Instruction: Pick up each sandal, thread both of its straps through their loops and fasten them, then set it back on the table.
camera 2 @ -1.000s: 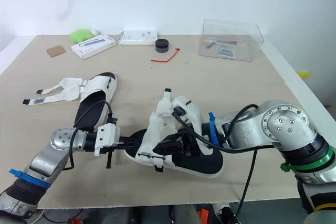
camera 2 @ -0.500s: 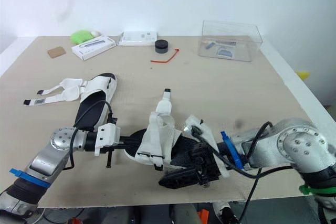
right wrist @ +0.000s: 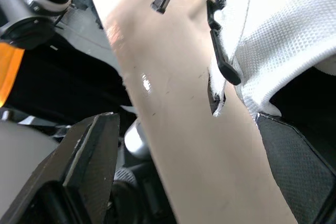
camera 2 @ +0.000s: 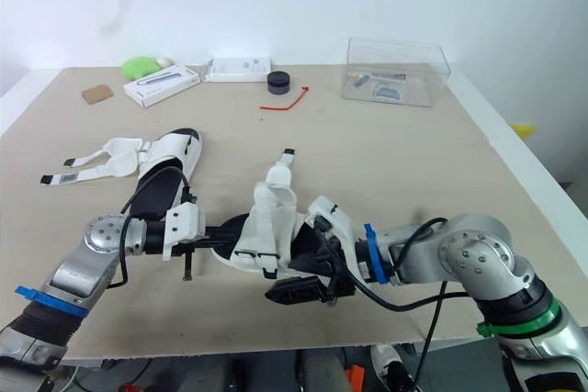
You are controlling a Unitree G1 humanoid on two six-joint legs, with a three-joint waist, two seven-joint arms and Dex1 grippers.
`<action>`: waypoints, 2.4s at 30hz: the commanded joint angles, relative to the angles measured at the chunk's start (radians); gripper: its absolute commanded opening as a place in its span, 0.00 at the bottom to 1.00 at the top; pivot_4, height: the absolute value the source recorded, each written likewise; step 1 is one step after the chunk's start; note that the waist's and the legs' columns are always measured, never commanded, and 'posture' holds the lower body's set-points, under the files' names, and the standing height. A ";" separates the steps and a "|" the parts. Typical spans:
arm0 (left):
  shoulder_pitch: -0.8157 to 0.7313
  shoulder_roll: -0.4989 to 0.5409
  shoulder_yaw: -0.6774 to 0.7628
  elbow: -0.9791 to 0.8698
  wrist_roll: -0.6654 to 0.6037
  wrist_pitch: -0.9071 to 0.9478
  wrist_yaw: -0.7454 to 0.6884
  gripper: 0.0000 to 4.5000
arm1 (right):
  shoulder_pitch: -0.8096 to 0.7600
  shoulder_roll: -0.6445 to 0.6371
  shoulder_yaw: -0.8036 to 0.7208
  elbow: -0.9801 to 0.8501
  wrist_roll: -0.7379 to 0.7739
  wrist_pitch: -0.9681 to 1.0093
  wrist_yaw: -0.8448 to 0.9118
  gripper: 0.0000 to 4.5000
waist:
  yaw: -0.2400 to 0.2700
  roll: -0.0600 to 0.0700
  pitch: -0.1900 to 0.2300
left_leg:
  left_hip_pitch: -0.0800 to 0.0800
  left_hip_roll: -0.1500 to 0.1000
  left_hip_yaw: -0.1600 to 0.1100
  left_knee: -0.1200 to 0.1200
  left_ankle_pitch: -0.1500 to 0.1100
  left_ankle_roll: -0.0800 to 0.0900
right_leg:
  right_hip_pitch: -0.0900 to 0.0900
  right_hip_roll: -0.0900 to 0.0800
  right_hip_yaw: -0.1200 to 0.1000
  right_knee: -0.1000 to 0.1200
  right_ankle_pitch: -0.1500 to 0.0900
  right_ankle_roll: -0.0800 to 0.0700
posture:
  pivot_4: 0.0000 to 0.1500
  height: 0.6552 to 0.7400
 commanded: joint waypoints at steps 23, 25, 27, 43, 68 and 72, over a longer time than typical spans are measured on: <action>-0.008 -0.005 0.034 0.074 0.060 -0.009 0.033 0.00 | -0.155 0.281 -0.079 0.188 -0.362 0.075 0.191 0.72 | -0.001 0.001 0.000 | 0.000 0.004 0.000 0.000 0.003 0.004 | -0.002 0.005 0.000 0.000 0.004 -0.006 | 1.00 1.00; -0.006 -0.006 0.032 0.070 0.060 -0.007 0.032 0.00 | -0.151 0.303 -0.098 0.191 -0.366 0.094 0.173 0.51 | -0.001 0.001 0.000 | 0.000 0.004 0.000 -0.001 0.003 0.004 | -0.002 0.005 0.000 0.000 0.004 -0.006 | 1.00 1.00; -0.006 -0.007 0.031 0.068 0.060 -0.005 0.031 0.00 | -0.147 0.330 -0.118 0.194 -0.362 0.117 0.151 0.35 | -0.001 0.001 0.000 | 0.000 0.004 0.000 -0.001 0.002 0.004 | -0.002 0.005 0.000 0.000 0.004 -0.006 | 1.00 1.00; 0.001 -0.015 0.022 0.062 0.062 0.003 0.027 0.00 | -0.107 0.432 -0.182 0.156 -0.381 0.247 0.089 0.01 | 0.000 0.001 0.000 | -0.001 0.003 0.000 -0.003 0.002 0.004 | -0.003 0.004 -0.001 -0.001 0.003 -0.006 | 1.00 1.00; 0.024 -0.010 0.015 0.038 0.073 0.019 0.022 0.00 | 0.091 0.239 -0.125 -0.158 -0.258 0.341 0.243 0.01 | 0.000 0.001 0.000 | -0.001 -0.001 -0.001 -0.007 0.001 0.003 | -0.003 -0.001 -0.002 -0.003 -0.002 -0.002 | 1.00 1.00; 0.019 -0.010 0.012 0.042 0.074 0.018 0.014 0.00 | 0.107 0.251 -0.122 -0.164 -0.265 0.321 0.231 0.01 | 0.000 0.001 0.000 | -0.001 -0.001 -0.001 -0.007 0.001 0.003 | -0.003 -0.001 -0.002 -0.003 -0.002 -0.002 | 1.00 1.00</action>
